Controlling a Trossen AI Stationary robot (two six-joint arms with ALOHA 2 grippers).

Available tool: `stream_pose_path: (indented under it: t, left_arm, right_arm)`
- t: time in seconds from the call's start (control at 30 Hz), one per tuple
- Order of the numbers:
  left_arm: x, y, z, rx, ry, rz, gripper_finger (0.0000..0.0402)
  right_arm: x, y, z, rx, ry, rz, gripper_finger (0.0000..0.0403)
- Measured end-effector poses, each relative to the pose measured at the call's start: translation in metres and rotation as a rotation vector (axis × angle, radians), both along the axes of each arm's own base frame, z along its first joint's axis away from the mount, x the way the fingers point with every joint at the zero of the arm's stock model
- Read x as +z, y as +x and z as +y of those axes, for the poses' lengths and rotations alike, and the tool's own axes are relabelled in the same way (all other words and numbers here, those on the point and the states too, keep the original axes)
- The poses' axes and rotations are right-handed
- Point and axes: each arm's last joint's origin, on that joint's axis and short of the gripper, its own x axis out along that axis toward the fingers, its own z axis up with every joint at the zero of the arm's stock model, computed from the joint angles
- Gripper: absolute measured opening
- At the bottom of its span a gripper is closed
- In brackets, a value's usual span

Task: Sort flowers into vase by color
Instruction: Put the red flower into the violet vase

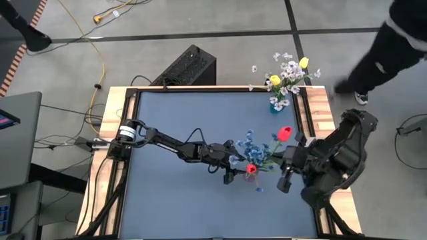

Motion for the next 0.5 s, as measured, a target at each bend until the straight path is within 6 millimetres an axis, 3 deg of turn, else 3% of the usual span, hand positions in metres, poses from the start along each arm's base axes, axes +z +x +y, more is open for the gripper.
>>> stream_pose_path:
  t: [0.33, 0.5]
  left_arm:
    - [0.0, 0.0, 0.0, -0.002, 0.008, -0.001, 0.0279]
    - [0.0, 0.0, 0.0, -0.012, 0.004, 0.0, 0.0279]
  right_arm:
    - [0.067, -0.02, -0.015, 0.128, 0.097, -0.098, 0.0027]
    - [0.076, -0.026, -0.009, 0.17, 0.108, -0.153, 0.0027]
